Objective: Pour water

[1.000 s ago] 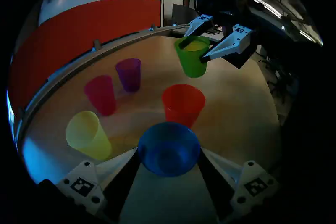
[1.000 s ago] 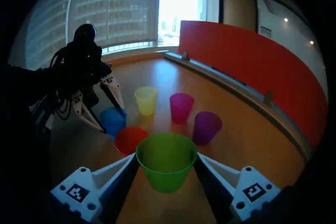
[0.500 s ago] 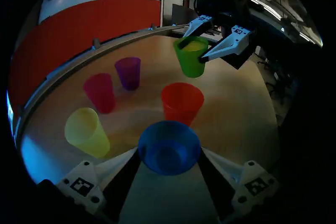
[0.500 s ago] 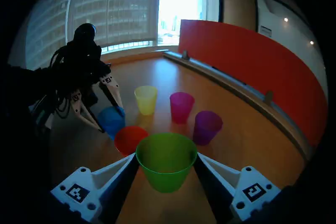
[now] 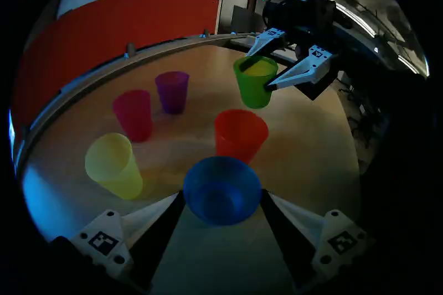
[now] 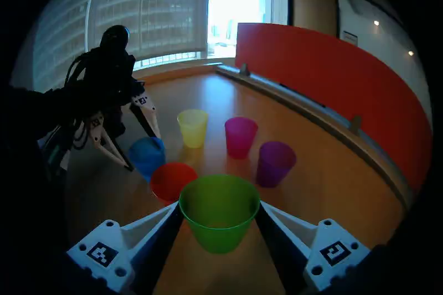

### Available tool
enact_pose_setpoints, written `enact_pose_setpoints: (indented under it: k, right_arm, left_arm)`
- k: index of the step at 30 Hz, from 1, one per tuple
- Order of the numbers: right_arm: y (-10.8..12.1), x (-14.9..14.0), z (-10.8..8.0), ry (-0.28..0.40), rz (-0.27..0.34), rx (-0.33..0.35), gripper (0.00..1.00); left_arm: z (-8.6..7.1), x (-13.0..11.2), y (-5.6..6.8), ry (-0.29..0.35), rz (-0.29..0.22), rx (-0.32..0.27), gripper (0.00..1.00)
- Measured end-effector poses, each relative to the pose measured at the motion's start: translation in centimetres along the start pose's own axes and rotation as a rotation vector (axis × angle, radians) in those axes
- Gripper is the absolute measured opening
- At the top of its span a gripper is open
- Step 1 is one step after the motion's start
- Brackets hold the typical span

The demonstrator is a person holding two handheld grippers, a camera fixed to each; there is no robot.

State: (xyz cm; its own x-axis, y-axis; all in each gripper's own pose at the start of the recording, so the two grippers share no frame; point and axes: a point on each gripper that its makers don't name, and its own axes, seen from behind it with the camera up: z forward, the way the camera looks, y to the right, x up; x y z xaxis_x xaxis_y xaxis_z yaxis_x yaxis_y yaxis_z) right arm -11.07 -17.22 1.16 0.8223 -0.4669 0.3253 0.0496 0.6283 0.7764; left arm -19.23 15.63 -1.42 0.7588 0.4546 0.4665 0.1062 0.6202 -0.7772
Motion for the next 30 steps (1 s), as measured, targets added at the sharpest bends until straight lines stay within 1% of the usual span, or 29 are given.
enact_pose_setpoints:
  k: [9,21,30]
  right_arm:
    - [-0.4,-1.2,1.1,-0.024,0.013,0.011,0.91]
    - [-1.0,-3.3,2.8,-0.066,0.028,0.027,0.91]
    - [-1.4,-4.2,3.8,-0.085,0.032,0.037,0.91]
  left_arm:
    - [-0.6,-1.1,0.2,-0.015,0.020,0.020,0.99]
    - [-2.3,-1.6,0.6,0.006,0.016,0.036,0.99]
    - [-3.1,-2.2,0.7,0.006,0.016,0.054,0.99]
